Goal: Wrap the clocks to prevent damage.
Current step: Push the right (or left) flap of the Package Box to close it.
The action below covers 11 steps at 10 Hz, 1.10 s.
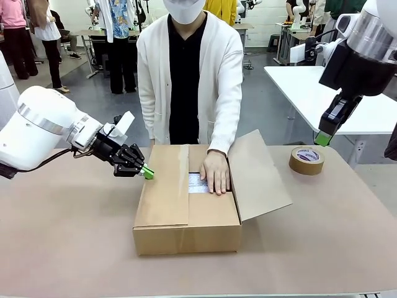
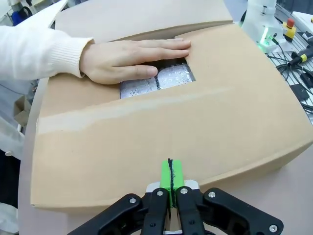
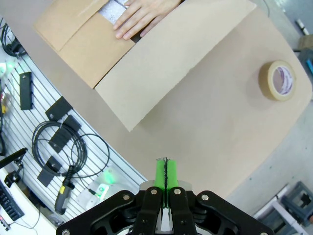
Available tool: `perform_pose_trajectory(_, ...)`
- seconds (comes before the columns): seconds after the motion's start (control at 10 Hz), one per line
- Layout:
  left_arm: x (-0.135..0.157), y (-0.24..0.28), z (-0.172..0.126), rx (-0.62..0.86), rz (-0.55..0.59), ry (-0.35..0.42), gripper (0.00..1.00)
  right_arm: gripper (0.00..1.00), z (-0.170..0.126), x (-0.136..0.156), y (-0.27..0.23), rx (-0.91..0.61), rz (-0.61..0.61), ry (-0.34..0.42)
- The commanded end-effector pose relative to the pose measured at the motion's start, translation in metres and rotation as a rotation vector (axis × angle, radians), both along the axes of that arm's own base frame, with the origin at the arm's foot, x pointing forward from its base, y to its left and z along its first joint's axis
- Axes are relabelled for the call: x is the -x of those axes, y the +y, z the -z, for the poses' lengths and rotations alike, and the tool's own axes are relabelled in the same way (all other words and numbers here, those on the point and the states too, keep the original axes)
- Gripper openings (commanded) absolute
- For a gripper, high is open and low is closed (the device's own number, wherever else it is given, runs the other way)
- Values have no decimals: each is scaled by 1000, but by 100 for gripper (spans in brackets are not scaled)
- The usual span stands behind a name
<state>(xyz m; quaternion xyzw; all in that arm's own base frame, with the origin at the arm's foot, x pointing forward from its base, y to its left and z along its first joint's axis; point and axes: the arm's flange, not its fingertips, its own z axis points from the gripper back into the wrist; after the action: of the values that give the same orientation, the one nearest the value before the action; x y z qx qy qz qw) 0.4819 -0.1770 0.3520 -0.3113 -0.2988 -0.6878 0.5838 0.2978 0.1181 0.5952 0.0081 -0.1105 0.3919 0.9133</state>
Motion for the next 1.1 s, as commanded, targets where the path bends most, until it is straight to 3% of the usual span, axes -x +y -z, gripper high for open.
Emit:
perform_pose_trajectory(0.0, 1, -11, 33, -138, -2, -3, 0, 1, 0, 0, 3, 0, 19, 9)
perform_pose_trajectory(0.2, 4, -11, 37, -136, 4, -10, 0, 1, 0, 0, 3, 0, 19, 9)
perform_pose_trajectory(0.4, 10, -5, 26, -104, -18, 44, 0, 1, 0, 0, 3, 0, 19, 9)
perform_pose_trajectory(0.5, 0, -4, -3, -35, 3, -5, 0, 1, 0, 0, 3, 0, 19, 9)
perform_pose_trajectory(1.0, 0, -4, -3, -35, 3, -5, 0, 1, 0, 0, 3, 0, 19, 9)
